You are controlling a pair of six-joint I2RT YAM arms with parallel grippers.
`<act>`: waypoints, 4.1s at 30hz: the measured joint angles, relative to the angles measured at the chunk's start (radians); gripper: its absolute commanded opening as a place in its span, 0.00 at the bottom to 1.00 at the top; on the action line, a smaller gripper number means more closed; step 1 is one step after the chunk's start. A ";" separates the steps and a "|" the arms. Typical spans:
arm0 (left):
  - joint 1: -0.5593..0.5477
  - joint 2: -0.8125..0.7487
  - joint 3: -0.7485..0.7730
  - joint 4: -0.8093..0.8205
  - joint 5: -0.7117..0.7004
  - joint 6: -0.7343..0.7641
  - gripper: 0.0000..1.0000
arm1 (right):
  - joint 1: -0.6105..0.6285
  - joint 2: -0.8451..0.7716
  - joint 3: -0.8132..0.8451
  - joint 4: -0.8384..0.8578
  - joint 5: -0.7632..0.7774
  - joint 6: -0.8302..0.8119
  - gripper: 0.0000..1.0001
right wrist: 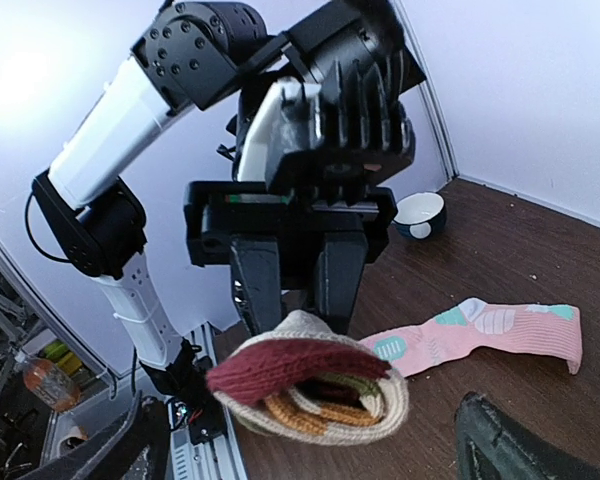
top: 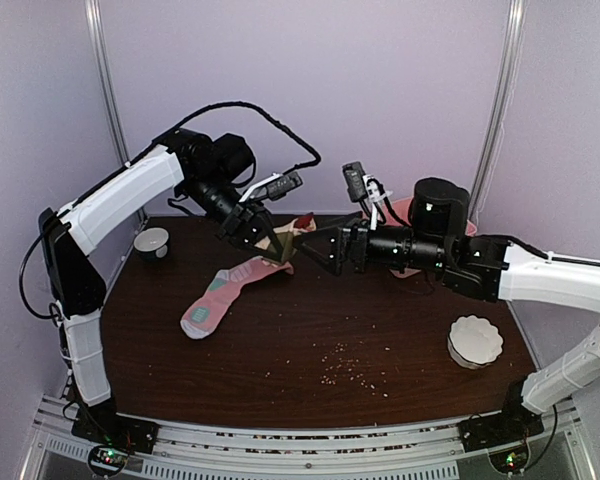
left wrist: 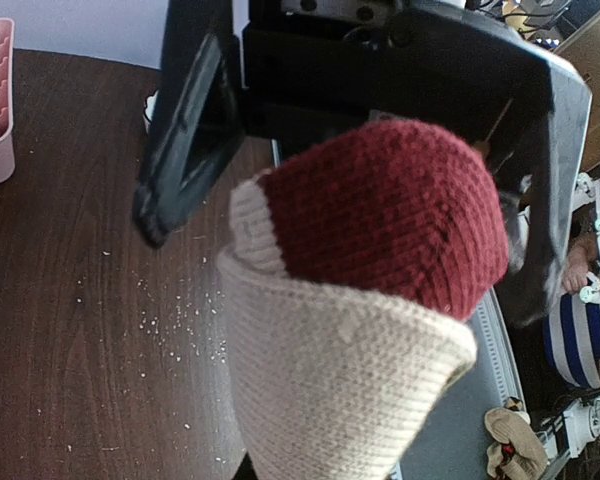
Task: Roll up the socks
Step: Move the storage box to the center of the board, then pass from the left arm to the right
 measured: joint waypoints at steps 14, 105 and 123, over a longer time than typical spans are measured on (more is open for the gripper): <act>0.008 0.000 -0.011 -0.052 0.043 0.029 0.00 | 0.030 0.113 0.072 -0.034 0.000 -0.084 0.02; 0.224 -0.012 -0.098 -0.086 0.088 0.091 0.00 | -0.112 0.274 0.053 0.430 -0.185 0.250 0.99; 0.220 -0.022 -0.114 -0.160 0.147 0.160 0.00 | -0.015 0.425 0.269 0.238 -0.052 0.135 0.82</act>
